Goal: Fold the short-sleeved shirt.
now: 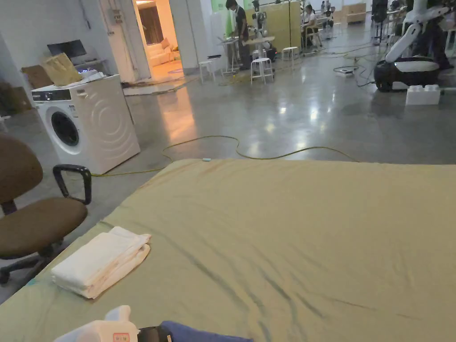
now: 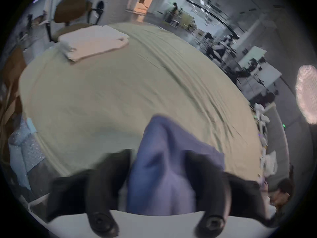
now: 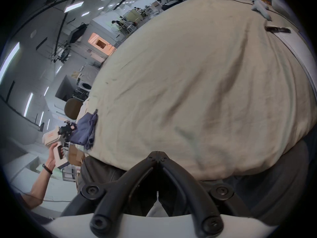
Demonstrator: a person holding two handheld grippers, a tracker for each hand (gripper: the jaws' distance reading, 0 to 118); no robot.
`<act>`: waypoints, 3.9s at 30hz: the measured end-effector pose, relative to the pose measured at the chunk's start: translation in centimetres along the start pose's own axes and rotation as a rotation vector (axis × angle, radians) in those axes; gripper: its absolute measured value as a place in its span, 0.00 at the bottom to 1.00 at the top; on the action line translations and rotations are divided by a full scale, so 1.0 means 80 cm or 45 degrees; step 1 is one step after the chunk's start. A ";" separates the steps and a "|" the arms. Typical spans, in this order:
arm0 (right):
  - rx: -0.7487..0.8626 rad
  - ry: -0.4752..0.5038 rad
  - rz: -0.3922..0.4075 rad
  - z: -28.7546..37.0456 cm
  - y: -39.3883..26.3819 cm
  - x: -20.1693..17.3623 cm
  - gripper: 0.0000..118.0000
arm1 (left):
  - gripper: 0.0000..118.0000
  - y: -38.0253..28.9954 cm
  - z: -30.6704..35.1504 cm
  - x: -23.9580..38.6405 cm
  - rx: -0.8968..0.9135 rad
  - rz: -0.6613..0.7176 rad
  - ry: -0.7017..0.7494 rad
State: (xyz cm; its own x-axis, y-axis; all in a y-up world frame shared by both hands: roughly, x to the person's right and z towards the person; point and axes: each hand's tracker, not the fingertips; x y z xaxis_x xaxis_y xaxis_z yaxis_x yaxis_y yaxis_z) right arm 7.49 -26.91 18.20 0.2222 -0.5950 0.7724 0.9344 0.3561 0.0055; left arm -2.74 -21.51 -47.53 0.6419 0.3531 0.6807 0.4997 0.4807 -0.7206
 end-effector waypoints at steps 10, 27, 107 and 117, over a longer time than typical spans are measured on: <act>0.297 0.012 0.303 0.064 0.038 -0.068 0.00 | 0.83 -0.023 0.182 0.078 0.559 -0.399 -0.047; 1.142 -0.124 0.734 0.263 0.033 -0.205 0.00 | 0.00 -0.206 0.336 0.299 1.252 -0.782 -0.095; 0.787 -0.289 0.266 0.287 0.071 -0.248 1.00 | 0.95 -0.188 0.361 0.301 1.118 -0.753 -0.299; 0.824 -0.359 0.218 0.292 0.075 -0.239 1.00 | 0.95 -0.192 0.362 0.305 1.101 -0.776 -0.312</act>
State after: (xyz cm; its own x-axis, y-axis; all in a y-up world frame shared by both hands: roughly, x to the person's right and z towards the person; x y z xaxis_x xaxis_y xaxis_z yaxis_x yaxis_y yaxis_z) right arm 2.35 3.41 18.27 0.1890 -0.3153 0.9300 0.5219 0.8345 0.1769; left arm -11.60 2.95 -16.06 0.2434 -0.0318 0.9694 0.0548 0.9983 0.0189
